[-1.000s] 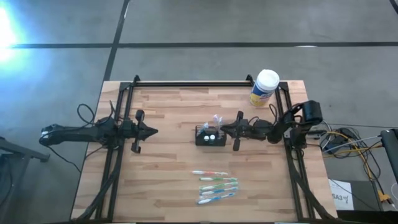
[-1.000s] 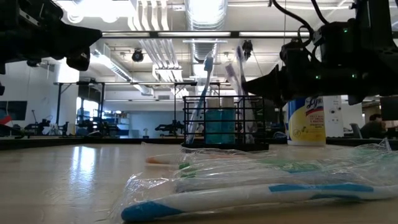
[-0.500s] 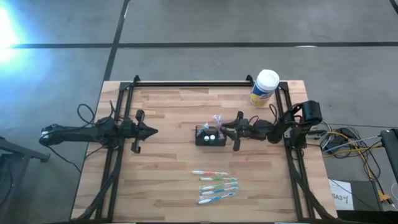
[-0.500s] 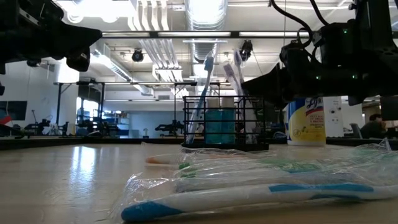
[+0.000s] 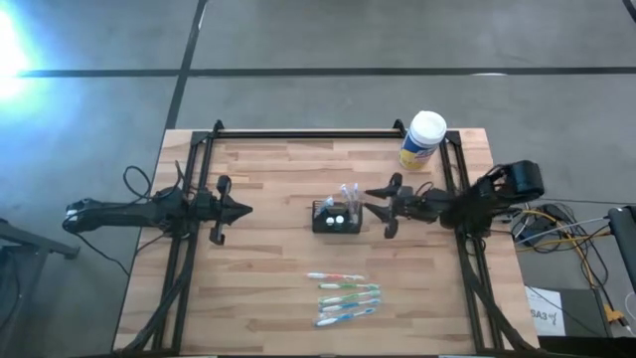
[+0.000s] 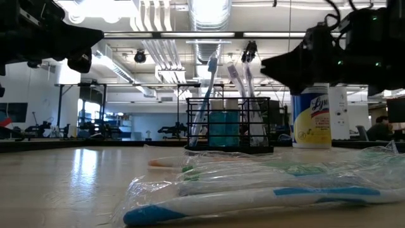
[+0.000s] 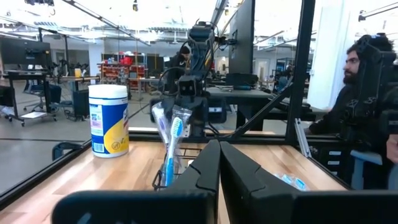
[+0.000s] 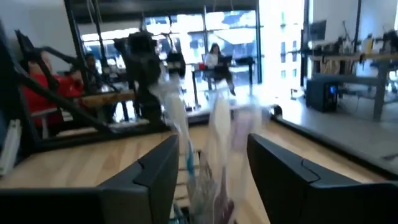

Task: Pick & Place toothbrushing station
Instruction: Put the bottom blue toothbrush into the wire organizer

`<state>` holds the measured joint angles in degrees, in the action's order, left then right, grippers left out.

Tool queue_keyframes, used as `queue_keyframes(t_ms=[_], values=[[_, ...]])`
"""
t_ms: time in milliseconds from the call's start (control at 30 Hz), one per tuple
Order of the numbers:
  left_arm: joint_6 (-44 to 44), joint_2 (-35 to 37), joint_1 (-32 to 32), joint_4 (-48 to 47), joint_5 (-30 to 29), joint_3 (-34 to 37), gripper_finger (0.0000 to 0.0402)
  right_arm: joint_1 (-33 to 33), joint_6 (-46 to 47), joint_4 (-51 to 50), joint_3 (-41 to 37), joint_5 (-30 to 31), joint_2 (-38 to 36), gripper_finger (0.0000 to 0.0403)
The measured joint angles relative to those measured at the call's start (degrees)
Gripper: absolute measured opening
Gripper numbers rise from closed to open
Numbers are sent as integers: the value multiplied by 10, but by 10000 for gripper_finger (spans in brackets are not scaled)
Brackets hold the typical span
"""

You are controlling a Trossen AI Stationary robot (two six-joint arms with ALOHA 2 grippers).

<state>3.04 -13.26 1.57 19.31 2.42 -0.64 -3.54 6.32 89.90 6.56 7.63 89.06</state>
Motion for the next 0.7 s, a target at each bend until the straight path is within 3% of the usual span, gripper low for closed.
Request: queue_keyframes(t_ms=[200,333,433,700], values=[[7,0,0,0,0,0,12,11,-15,-15,-58,-50,-115,97],[8,0,0,0,-2,0,8,10,-40,-158,-61,-66,-210,23],[27,-1,0,3,-11,0,7,10,-43,-260,-59,-65,-279,14],[94,-7,0,4,-50,0,12,10,-19,-414,-60,-68,-449,12]])
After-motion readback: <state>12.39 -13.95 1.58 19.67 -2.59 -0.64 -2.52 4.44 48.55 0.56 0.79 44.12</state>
